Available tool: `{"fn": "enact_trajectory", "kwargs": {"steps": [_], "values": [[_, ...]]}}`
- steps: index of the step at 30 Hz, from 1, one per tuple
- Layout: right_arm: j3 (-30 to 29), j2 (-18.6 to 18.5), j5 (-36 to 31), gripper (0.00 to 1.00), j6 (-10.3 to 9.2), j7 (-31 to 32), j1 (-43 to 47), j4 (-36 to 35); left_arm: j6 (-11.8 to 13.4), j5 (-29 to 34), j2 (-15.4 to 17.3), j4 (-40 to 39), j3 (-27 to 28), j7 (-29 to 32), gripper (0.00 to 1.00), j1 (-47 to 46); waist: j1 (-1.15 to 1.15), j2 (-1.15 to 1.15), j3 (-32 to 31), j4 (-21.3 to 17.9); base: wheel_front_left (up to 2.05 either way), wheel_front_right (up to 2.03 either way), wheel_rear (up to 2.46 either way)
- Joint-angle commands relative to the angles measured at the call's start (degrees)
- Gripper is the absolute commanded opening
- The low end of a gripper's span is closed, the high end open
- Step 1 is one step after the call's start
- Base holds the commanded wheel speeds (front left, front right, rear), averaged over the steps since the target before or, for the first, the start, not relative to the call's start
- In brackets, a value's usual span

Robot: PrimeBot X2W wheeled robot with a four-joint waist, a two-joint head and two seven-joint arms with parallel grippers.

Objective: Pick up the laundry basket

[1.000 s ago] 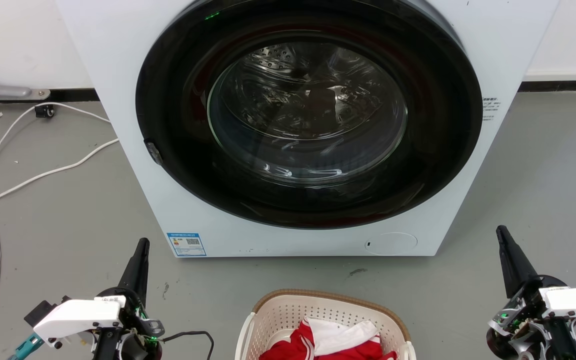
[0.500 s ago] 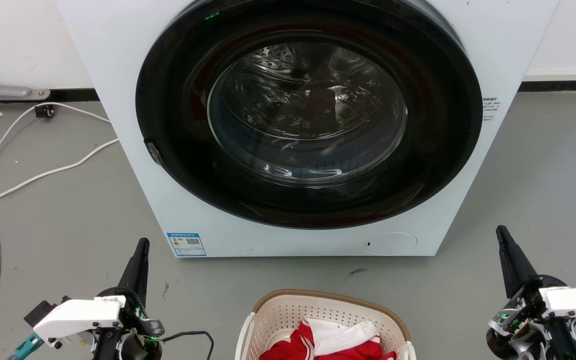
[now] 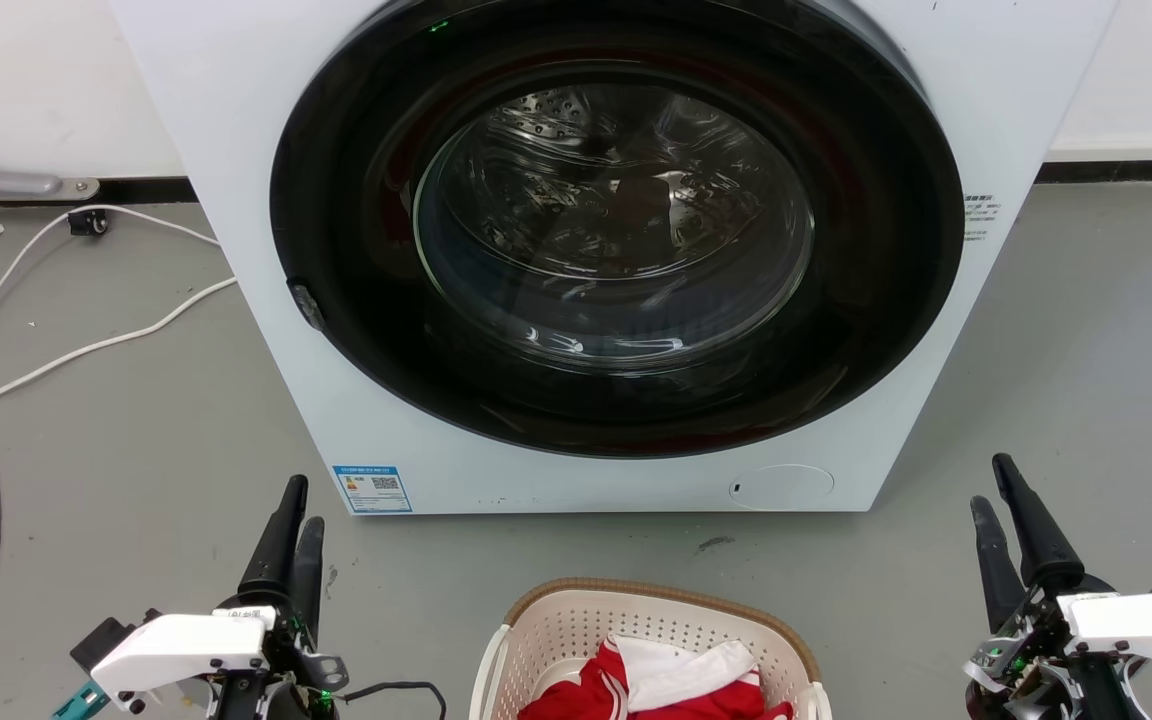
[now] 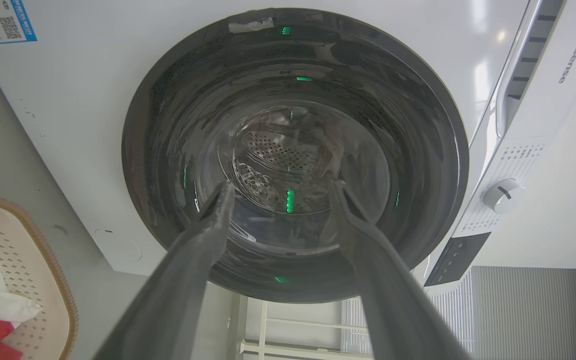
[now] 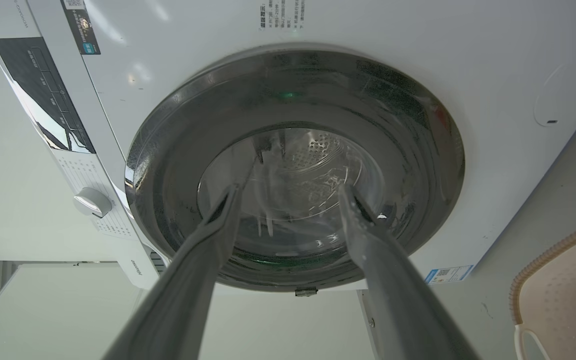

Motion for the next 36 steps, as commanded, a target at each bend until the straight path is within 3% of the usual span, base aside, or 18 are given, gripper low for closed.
{"fn": "enact_trajectory", "kwargs": {"steps": [1,6,29,36], "values": [[0.44,-0.07,-0.85,1.0,0.0,-0.67,-0.84,-1.54,-0.07,0.73,0.18,-1.54,-0.51,-0.72,1.0,-1.56,0.0,0.0,0.0,0.0,0.0,0.0,0.0],[0.39,-0.05,-5.64,1.0,0.0,-1.99,-0.47,-2.54,-0.08,4.63,0.19,-3.13,-0.64,-2.07,1.0,-1.73,0.0,0.0,-0.03,-0.02,0.0,0.0,0.0],[0.77,0.04,-38.2,1.0,0.01,-7.17,1.26,-5.96,1.36,35.23,0.19,-7.88,-2.77,-7.28,1.0,-1.23,0.0,0.0,-0.17,-0.05,0.0,0.0,0.0],[1.04,0.06,-44.13,1.0,0.01,-8.35,1.58,-6.17,2.02,41.56,0.2,-7.8,-3.65,-8.46,1.0,-1.2,0.0,0.0,-0.22,-0.05,0.0,0.0,0.0]]}}
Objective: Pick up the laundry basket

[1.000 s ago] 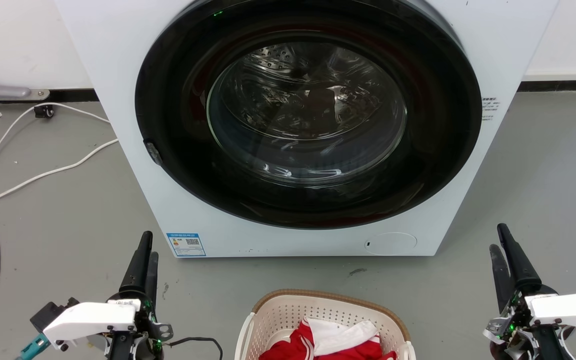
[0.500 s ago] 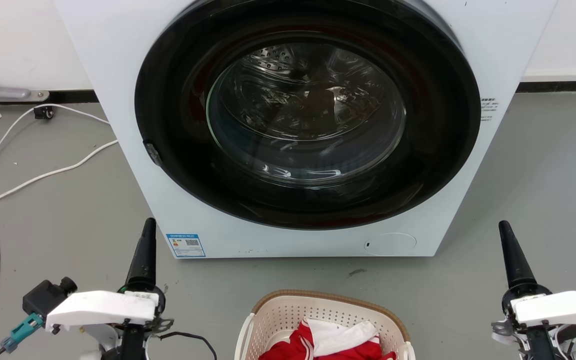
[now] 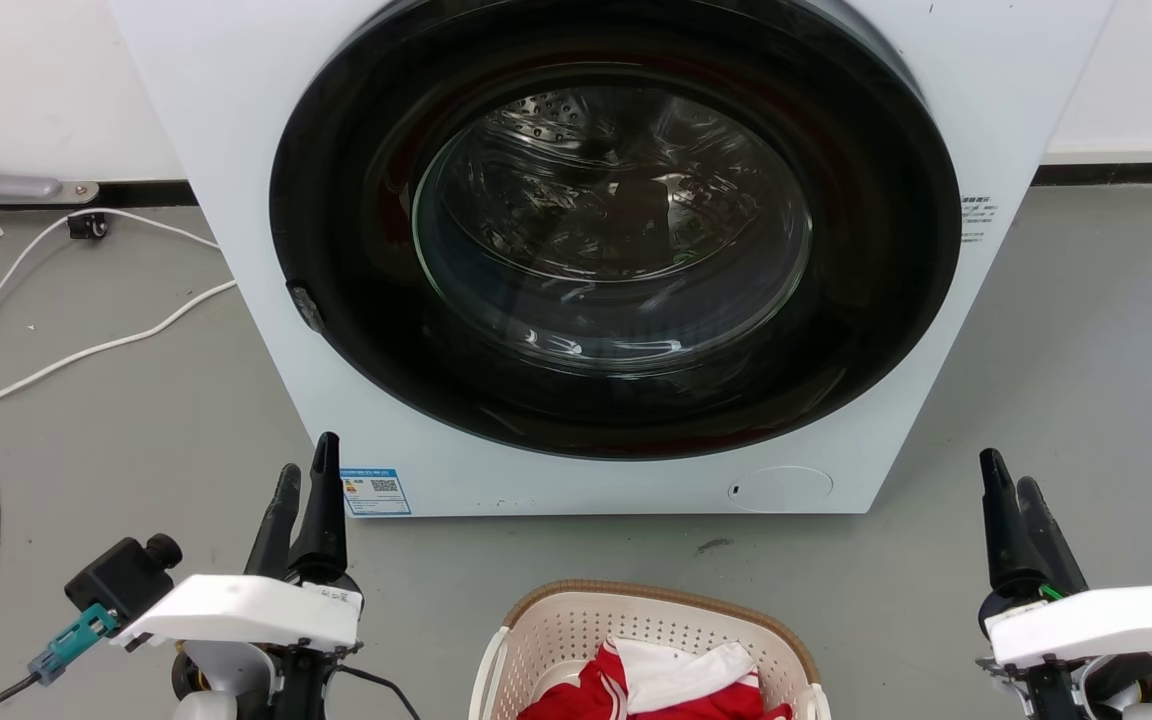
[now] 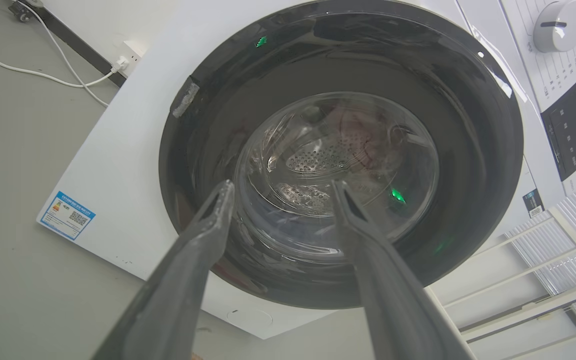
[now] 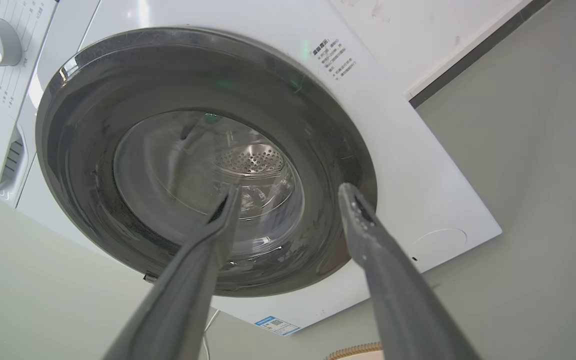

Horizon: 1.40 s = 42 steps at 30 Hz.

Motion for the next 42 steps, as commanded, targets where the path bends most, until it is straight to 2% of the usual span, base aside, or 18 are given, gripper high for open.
{"fn": "enact_trajectory", "kwargs": {"steps": [1,14,42], "values": [[0.12,-0.03,-1.63,1.0,0.02,-0.49,-0.24,-0.88,0.23,1.66,0.18,-0.8,-0.19,-0.48,1.0,-0.92,0.0,0.0,-0.01,0.0,0.0,0.0,0.0],[1.17,0.02,-14.63,1.0,0.02,-1.04,0.42,-1.93,1.09,13.41,0.18,-0.23,-1.75,-2.91,1.0,-1.15,0.0,0.0,-0.11,0.0,0.0,0.0,0.0],[2.6,0.13,-33.72,1.0,0.02,-0.12,2.32,-4.64,2.94,31.34,0.17,2.22,-3.97,-6.97,1.0,-1.4,0.0,0.0,-0.26,0.08,0.0,0.0,0.0]]}}
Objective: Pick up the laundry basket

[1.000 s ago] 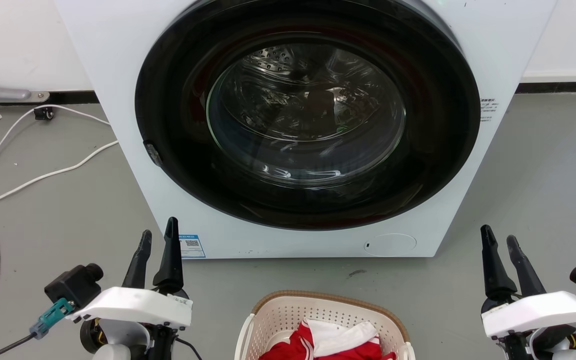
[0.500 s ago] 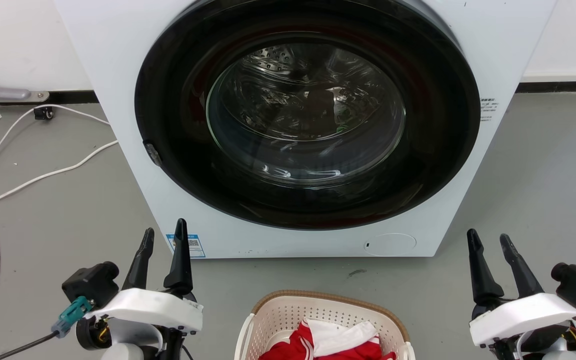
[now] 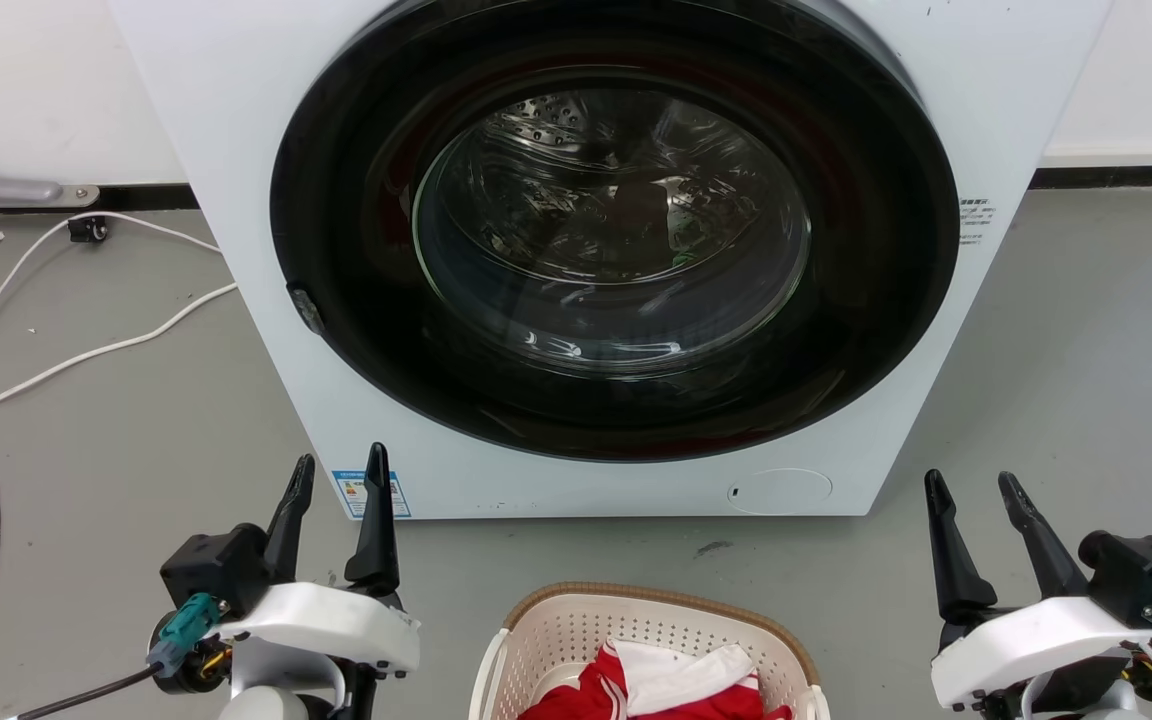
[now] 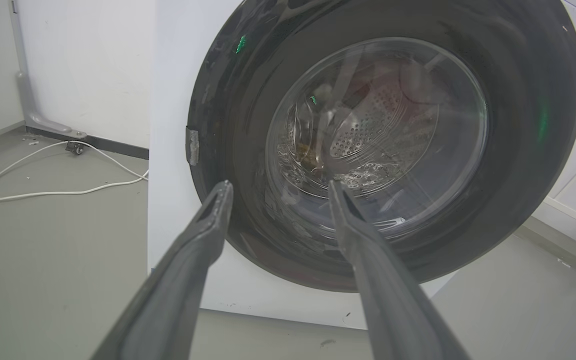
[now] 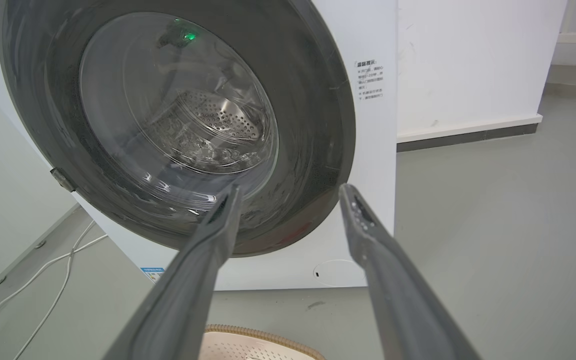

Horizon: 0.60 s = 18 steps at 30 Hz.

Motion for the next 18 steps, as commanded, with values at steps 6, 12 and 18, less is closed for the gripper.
{"fn": "enact_trajectory", "kwargs": {"steps": [6,12,18], "values": [[-0.2,0.13,-4.17,1.0,0.0,-0.02,0.5,-0.83,0.64,4.1,0.14,0.54,-0.34,-1.17,1.0,-0.95,0.0,0.0,-0.16,-0.05,0.0,0.0,0.0],[-0.42,0.15,-7.1,1.0,-0.01,-0.08,0.92,-0.97,0.88,6.96,0.14,1.38,-0.61,-1.83,1.0,-1.0,0.0,0.0,-0.26,-0.06,0.0,0.0,0.0],[-0.43,0.17,-10.11,1.0,-0.01,-0.22,1.07,-1.21,1.21,9.74,0.14,1.7,-0.88,-2.56,1.0,-1.03,0.0,0.0,-0.17,0.0,0.0,0.0,0.0]]}}
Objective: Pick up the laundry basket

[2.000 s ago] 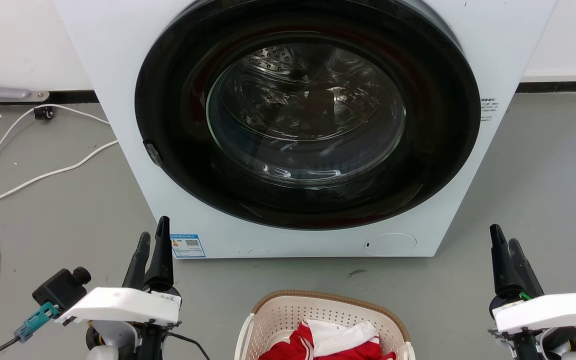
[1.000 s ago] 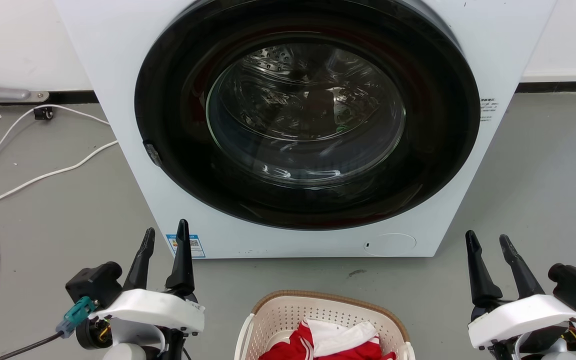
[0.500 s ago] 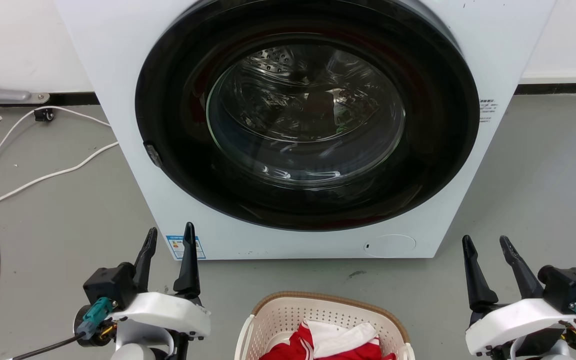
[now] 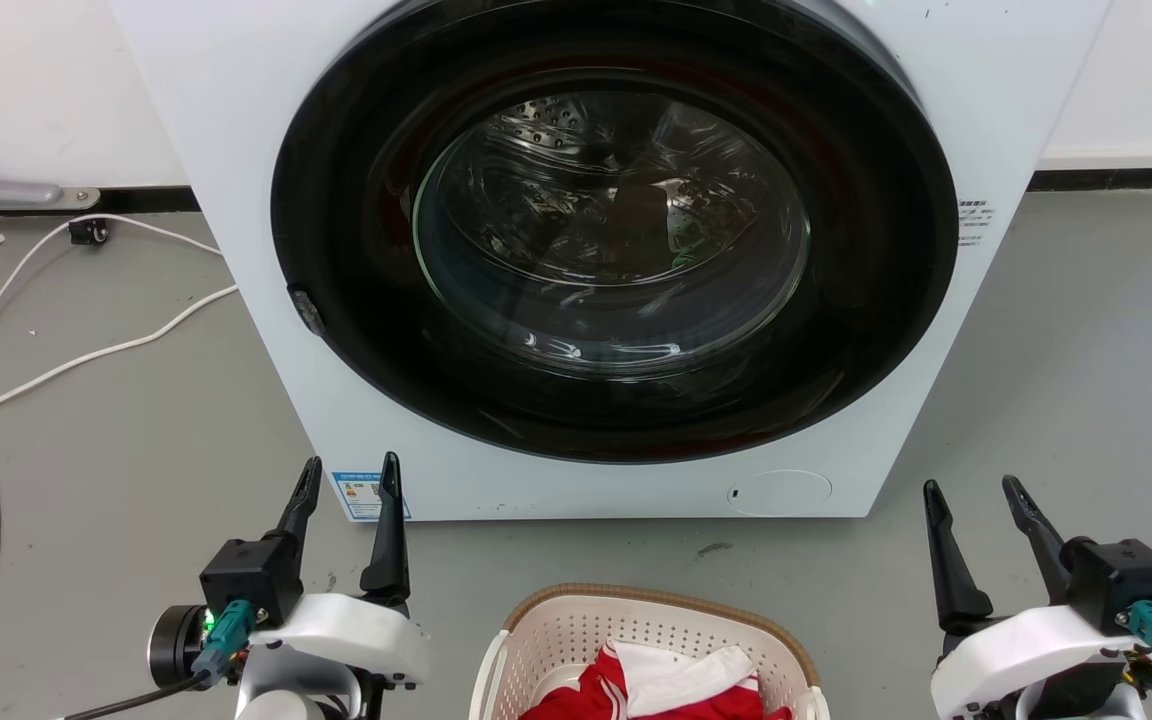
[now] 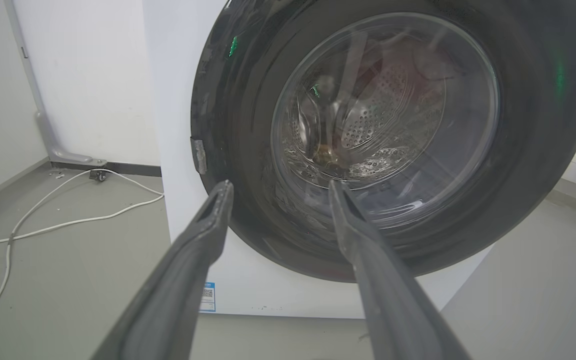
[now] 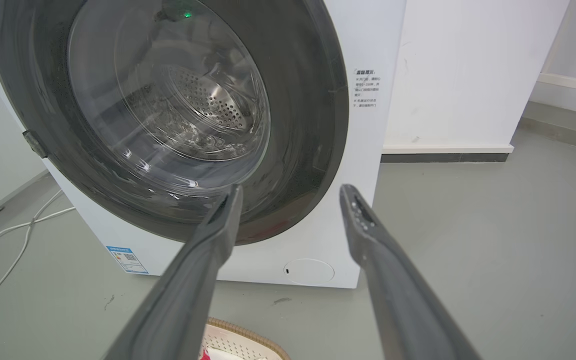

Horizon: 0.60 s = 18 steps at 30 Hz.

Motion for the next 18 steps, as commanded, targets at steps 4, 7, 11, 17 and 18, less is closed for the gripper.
{"fn": "enact_trajectory", "kwargs": {"steps": [4,7,11,17,18], "values": [[0.0,0.17,-2.8,1.0,-0.02,-0.3,0.42,-0.42,0.52,2.47,0.13,0.12,-0.27,-0.85,1.0,-0.88,0.0,0.0,0.06,0.03,0.0,0.0,0.0],[0.03,0.19,-4.04,1.0,-0.02,-0.38,0.47,-0.5,0.73,3.54,0.13,0.35,-0.41,-1.12,1.0,-0.87,0.0,0.0,0.1,0.06,0.0,0.0,0.0],[0.0,0.2,-5.56,1.0,-0.02,-0.6,0.54,-0.59,0.93,4.82,0.13,0.71,-0.62,-1.56,1.0,-0.9,0.0,0.0,0.14,0.16,0.0,0.0,0.0],[0.0,0.22,-7.42,1.0,-0.02,-0.72,0.7,-0.73,1.19,6.21,0.12,1.17,-0.76,-2.04,1.0,-0.85,0.0,0.0,0.15,0.3,0.0,0.0,0.0],[0.03,0.23,-7.73,1.0,-0.02,-0.79,0.73,-0.74,1.17,6.53,0.12,1.23,-0.8,-2.12,1.0,-0.85,0.0,0.0,0.16,0.32,0.0,0.0,0.0]]}}
